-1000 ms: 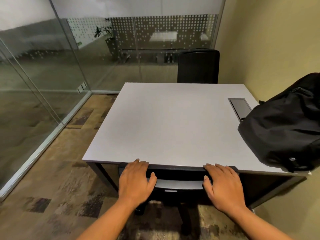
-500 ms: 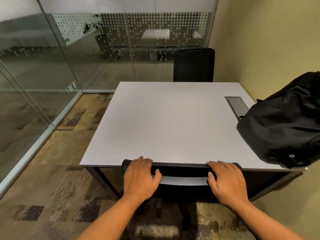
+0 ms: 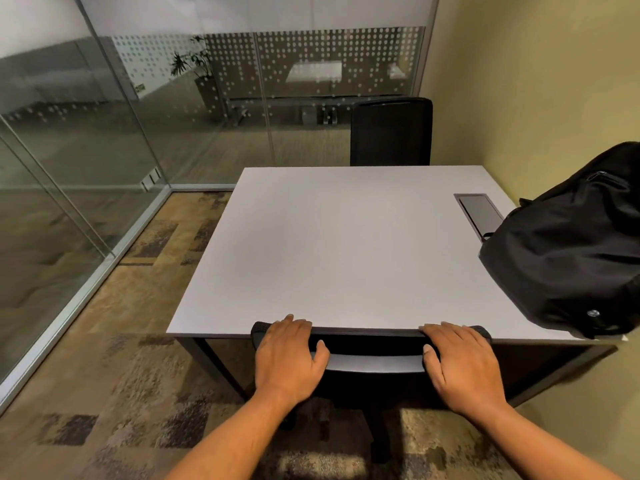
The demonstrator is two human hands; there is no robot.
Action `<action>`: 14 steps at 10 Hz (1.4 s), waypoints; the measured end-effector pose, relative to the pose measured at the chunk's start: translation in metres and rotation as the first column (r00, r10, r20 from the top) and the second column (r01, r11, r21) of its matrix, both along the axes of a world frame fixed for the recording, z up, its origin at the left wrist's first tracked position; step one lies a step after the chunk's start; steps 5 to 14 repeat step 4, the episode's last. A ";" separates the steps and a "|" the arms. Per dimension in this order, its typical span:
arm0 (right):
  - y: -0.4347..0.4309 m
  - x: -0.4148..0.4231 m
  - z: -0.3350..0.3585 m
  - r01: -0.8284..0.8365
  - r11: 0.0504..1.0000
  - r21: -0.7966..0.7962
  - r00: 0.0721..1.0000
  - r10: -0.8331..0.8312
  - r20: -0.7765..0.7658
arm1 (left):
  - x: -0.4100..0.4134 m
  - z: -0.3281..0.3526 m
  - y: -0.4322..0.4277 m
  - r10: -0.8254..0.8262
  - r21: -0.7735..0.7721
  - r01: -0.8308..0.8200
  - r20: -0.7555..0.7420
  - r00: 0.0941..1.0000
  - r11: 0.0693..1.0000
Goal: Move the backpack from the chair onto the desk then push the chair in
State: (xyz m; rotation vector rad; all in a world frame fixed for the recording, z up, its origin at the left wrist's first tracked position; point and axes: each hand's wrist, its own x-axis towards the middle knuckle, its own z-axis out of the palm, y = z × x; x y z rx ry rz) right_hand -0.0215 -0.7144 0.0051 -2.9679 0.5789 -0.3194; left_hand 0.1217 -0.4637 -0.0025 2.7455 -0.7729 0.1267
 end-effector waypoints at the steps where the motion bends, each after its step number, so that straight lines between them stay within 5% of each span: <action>1: 0.001 0.000 0.004 -0.007 1.000 0.002 1.000 0.007 -0.030 | -0.001 0.004 -0.001 0.016 0.000 -0.016 -0.040 0.999 1.000; 3: -0.004 0.005 0.010 -0.070 0.985 0.159 0.990 0.088 -0.113 | 0.002 0.010 -0.002 -0.005 -0.007 0.005 -0.113 0.994 1.000; 4: -0.001 0.020 0.014 -0.099 0.966 0.238 0.994 0.105 -0.013 | 0.002 0.016 -0.007 0.050 -0.017 -0.050 -0.012 0.999 0.999; 14: -0.001 0.020 0.014 -0.099 0.966 0.238 0.994 0.105 -0.013 | 0.002 0.016 -0.007 0.050 -0.017 -0.050 -0.012 0.999 0.999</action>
